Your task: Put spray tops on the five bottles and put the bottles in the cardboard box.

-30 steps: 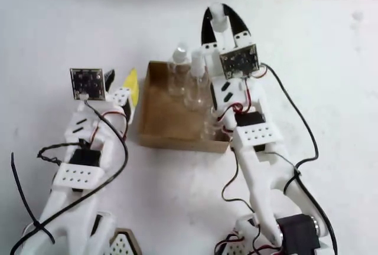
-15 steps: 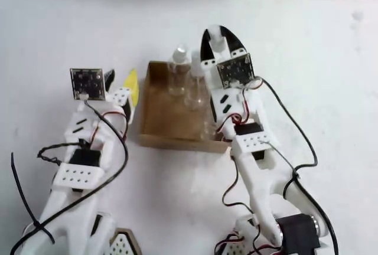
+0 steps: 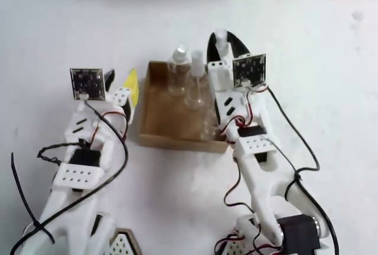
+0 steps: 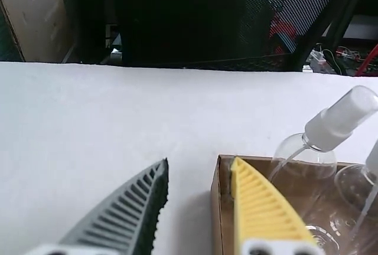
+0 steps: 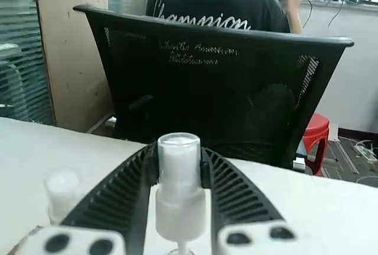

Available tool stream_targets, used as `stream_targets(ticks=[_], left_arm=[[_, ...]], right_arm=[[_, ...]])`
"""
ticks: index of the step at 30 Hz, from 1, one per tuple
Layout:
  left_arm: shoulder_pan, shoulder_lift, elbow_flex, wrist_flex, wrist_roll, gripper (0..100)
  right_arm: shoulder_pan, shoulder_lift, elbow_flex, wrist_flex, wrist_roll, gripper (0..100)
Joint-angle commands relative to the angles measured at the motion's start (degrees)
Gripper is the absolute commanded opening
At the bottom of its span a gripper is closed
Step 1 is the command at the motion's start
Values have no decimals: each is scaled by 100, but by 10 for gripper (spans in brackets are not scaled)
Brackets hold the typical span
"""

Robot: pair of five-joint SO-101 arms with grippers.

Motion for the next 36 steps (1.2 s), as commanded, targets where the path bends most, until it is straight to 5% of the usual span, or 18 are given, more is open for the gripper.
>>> stream_targets(ticks=[1,6,17,28,36], left_arm=[[48,-171,-26,-149,-70,161],[48,-171,-26,-149,-70,161],[40,-171,-26,-149,-70,161],[40,-171,-35,-149,-70,161],[57,-163,-26,-149,-70,161]], right_arm=[[48,-13,-26,-92,88,54],[40,-31,-26,-92,79,155],[57,-92,-229,-75,97,159],[40,-910,-360,2202,70,159],[57,-655,-721,2369,70,158]])
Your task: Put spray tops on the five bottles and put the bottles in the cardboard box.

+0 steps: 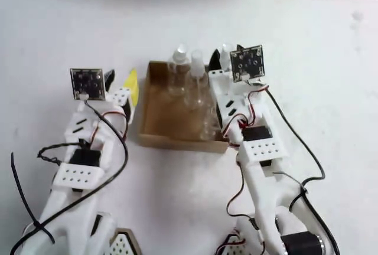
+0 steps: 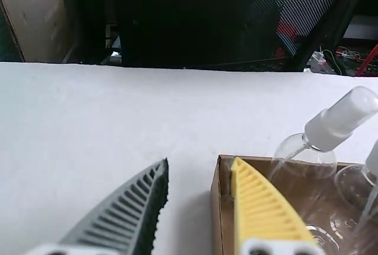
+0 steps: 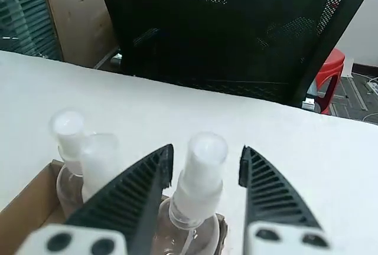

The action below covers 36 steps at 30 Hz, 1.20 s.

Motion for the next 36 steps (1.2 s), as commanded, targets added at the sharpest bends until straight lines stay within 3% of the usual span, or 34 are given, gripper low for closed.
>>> stream_targets(ticks=[1,4,8,10,36], left_arm=[[57,-163,-26,-149,-70,161],[48,-163,-18,-149,-70,161],[31,-163,-18,-149,-70,160],[48,-163,-18,-149,-70,160],[66,-163,-18,-149,-70,161]], right_arm=[[57,259,-642,31,62,158],[57,611,-949,31,53,149],[57,813,-1037,31,53,4],[57,831,-1011,40,53,47],[66,1349,-1187,-4,79,15]])
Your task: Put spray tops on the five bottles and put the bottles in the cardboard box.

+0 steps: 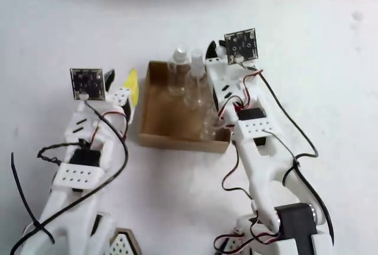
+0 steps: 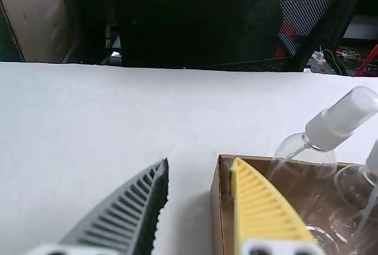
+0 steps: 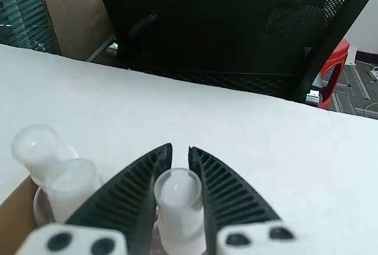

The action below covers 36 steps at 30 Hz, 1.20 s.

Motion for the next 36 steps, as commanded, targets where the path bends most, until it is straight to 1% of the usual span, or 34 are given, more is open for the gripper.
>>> stream_targets(ticks=[1,12,14,17,19,25,30,36], left_arm=[[66,-163,-18,-149,-70,161],[66,-163,-18,-149,-70,161],[66,-163,-18,-149,-70,161],[66,-163,-18,-149,-70,161],[66,-154,-18,-149,-70,161],[66,-145,-18,-149,-70,161],[66,-145,-18,-149,-70,161],[66,-145,-18,-149,-70,161]], right_arm=[[48,13,-193,13,35,15],[110,13,-149,57,26,19],[75,-4,-132,154,26,57],[-4,-48,-132,347,26,150],[-31,-48,-149,391,26,186],[-40,-57,-264,400,26,162],[-4,-215,-440,426,26,162],[-40,-1130,-563,1218,35,163]])
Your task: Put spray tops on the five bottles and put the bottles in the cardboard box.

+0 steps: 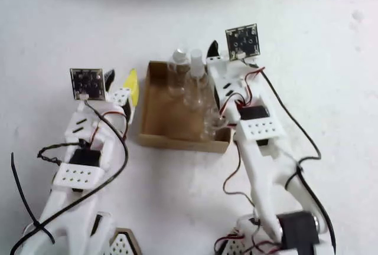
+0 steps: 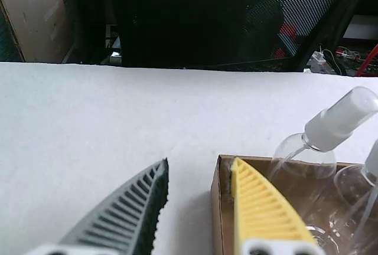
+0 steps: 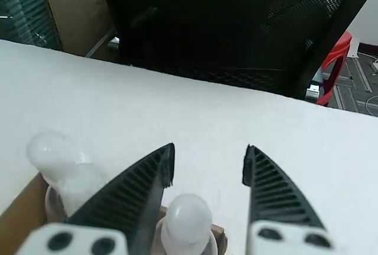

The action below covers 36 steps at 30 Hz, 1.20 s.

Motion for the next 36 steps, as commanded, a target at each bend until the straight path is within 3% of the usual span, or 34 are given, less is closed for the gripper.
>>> stream_targets(ticks=[1,10,18,25,29,36], left_arm=[[66,-145,-18,-149,-70,161],[66,-136,-18,-149,-70,161],[48,-145,-18,-149,-70,161],[31,-136,-18,-149,-70,160],[22,-136,-18,-149,-70,160],[31,-136,-18,-149,-70,161]], right_arm=[[-4,-734,-440,541,44,163],[875,-1305,-1407,2185,35,159],[2264,-286,-1424,2404,211,159],[2026,1358,-1662,2492,1187,159],[1807,2237,-2576,3240,879,159],[1534,3864,-4993,5464,519,159]])
